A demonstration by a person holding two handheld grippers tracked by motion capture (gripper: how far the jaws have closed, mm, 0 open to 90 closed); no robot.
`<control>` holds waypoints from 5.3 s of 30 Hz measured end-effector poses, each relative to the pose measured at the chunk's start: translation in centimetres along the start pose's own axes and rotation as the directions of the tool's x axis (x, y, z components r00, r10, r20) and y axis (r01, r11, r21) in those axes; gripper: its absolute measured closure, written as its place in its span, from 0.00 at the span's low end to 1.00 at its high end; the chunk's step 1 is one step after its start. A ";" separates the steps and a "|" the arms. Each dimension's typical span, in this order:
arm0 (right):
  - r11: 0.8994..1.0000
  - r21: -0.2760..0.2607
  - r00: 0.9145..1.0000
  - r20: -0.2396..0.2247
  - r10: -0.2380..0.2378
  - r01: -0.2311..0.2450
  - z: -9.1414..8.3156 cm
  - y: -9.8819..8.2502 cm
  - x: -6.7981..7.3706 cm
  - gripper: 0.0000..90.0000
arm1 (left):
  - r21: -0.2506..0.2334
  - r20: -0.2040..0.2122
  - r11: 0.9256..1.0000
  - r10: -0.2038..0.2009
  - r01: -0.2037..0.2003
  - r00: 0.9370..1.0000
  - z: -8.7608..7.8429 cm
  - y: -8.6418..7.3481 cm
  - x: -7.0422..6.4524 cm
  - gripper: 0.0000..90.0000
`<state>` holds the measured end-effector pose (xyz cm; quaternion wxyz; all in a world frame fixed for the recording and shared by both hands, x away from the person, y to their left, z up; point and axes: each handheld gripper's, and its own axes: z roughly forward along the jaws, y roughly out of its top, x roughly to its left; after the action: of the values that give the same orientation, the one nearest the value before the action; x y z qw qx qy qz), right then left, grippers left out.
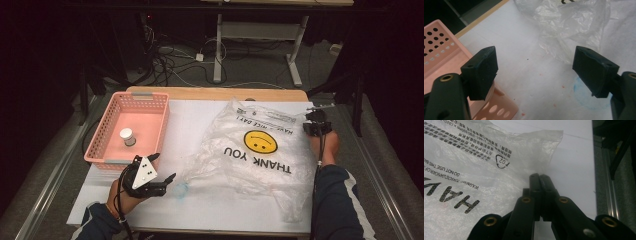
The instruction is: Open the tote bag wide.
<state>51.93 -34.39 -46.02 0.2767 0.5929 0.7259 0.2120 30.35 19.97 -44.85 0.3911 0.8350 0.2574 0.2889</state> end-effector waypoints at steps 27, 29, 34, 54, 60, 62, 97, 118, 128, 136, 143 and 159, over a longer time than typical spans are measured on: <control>0.892 -0.379 0.886 -0.285 -0.367 0.247 -14.9 -5.1 7.0 0.59 | -0.018 -0.019 1.000 0.001 -0.001 1.000 -1.2 -0.1 -0.5 0.22; 0.848 -0.424 0.808 -0.347 -0.476 0.318 -16.5 -5.8 10.4 0.49 | -0.015 -0.019 1.000 0.003 -0.003 1.000 -1.1 -0.1 -0.5 0.22; 0.788 -0.465 0.650 -0.460 -0.605 0.404 -18.0 -7.4 16.0 0.40 | -0.015 -0.020 1.000 0.001 -0.001 1.000 -1.2 -0.1 -0.5 0.22; 0.683 -0.304 0.541 -0.435 -0.720 0.665 -13.7 -10.1 21.5 0.91 | -0.015 -0.008 1.000 0.006 -0.006 1.000 -1.3 -0.1 -0.5 0.22; 0.738 -0.361 0.616 -0.407 -0.674 0.570 -14.1 -8.3 21.0 1.00 | -0.032 -0.024 0.999 0.002 -0.003 1.000 -1.7 0.2 -0.1 0.22; 0.741 -0.371 0.628 -0.393 -0.671 0.560 -14.3 -7.9 21.0 1.00 | -0.052 -0.033 0.999 -0.015 0.014 0.999 -2.0 0.4 0.2 0.22; 0.715 -0.622 0.790 -0.242 -0.563 0.319 -18.1 -0.6 18.9 1.00 | 0.346 -0.212 0.900 -0.201 0.266 0.956 2.3 0.9 16.4 0.25; 0.717 -0.627 0.790 -0.254 -0.558 0.304 -18.1 -0.5 18.4 1.00 | 0.589 -0.151 0.757 -0.239 0.282 0.959 6.5 -1.1 18.7 0.50; 0.721 -0.624 0.796 -0.252 -0.550 0.301 -18.0 -0.5 18.3 1.00 | 0.562 -0.148 0.785 -0.215 0.261 0.965 6.0 -0.8 18.4 0.53; 0.722 -0.625 0.801 -0.249 -0.545 0.297 -18.0 -0.5 18.3 1.00 | 0.429 -0.150 0.871 -0.192 0.239 0.970 4.2 0.9 17.5 0.54; 0.721 -0.629 0.809 -0.240 -0.537 0.292 -18.1 -0.6 18.1 1.00 | 0.264 -0.116 0.946 -0.160 0.186 0.980 2.4 2.7 15.1 0.54; 0.724 -0.618 0.816 -0.222 -0.534 0.306 -17.7 -0.7 17.8 1.00 | 0.066 -0.039 0.991 -0.115 0.118 0.993 0.8 4.7 10.7 0.54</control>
<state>37.26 -16.76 -35.77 0.3299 0.2479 0.7887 0.4557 39.42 23.94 -38.48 0.3740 0.8262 0.3223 0.2714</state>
